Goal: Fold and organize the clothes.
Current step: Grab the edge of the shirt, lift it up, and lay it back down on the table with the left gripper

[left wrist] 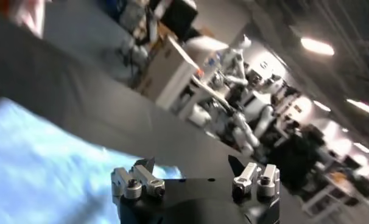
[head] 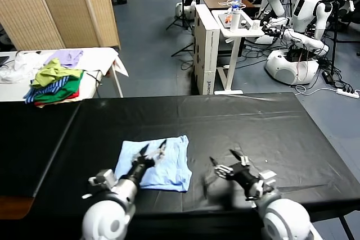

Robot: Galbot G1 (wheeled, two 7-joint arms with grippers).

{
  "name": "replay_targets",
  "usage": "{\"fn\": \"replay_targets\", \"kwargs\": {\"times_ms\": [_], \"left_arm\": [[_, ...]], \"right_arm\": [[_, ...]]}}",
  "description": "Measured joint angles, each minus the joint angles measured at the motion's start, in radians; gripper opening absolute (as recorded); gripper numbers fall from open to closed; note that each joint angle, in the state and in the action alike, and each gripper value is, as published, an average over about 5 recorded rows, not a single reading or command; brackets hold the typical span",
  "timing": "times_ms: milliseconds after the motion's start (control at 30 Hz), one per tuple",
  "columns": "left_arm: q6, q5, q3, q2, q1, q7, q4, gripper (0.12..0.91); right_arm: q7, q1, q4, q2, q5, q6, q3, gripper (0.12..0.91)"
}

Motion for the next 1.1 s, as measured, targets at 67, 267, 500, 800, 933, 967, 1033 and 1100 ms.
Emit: {"fn": "replay_targets", "kwargs": {"times_ms": [67, 267, 500, 800, 933, 967, 1033, 1100], "left_arm": [[-0.008, 0.036, -0.031, 0.032, 0.011, 0.003, -0.001, 0.907], [-0.023, 0.100, -0.105, 0.079, 0.048, 0.001, -0.006, 0.907], [-0.039, 0.146, -0.151, 0.078, 0.087, 0.002, -0.001, 0.907], [-0.051, 0.157, -0.188, 0.074, 0.106, 0.030, 0.031, 0.907], [-0.057, 0.127, -0.194, 0.061, 0.101, 0.056, 0.052, 0.907], [-0.058, 0.115, -0.195, 0.057, 0.099, 0.062, 0.056, 0.907], [-0.060, 0.092, -0.196, 0.048, 0.096, 0.075, 0.066, 0.907], [-0.064, 0.077, -0.197, 0.039, 0.094, 0.087, 0.078, 0.907]], "right_arm": [[0.005, 0.045, -0.025, 0.011, -0.012, 0.001, -0.051, 0.907], [0.020, 0.173, -0.124, 0.062, -0.096, 0.007, -0.176, 0.907], [0.073, 0.247, -0.241, 0.124, -0.219, -0.061, -0.227, 0.907], [0.071, 0.235, -0.250, 0.165, -0.216, -0.038, -0.192, 0.907], [0.052, 0.198, -0.190, 0.151, -0.157, -0.019, -0.134, 0.907], [0.048, 0.185, -0.173, 0.144, -0.143, -0.017, -0.117, 0.907], [0.042, 0.158, -0.138, 0.128, -0.117, -0.013, -0.081, 0.907], [0.039, 0.128, -0.103, 0.108, -0.091, -0.010, -0.042, 0.907]]}}
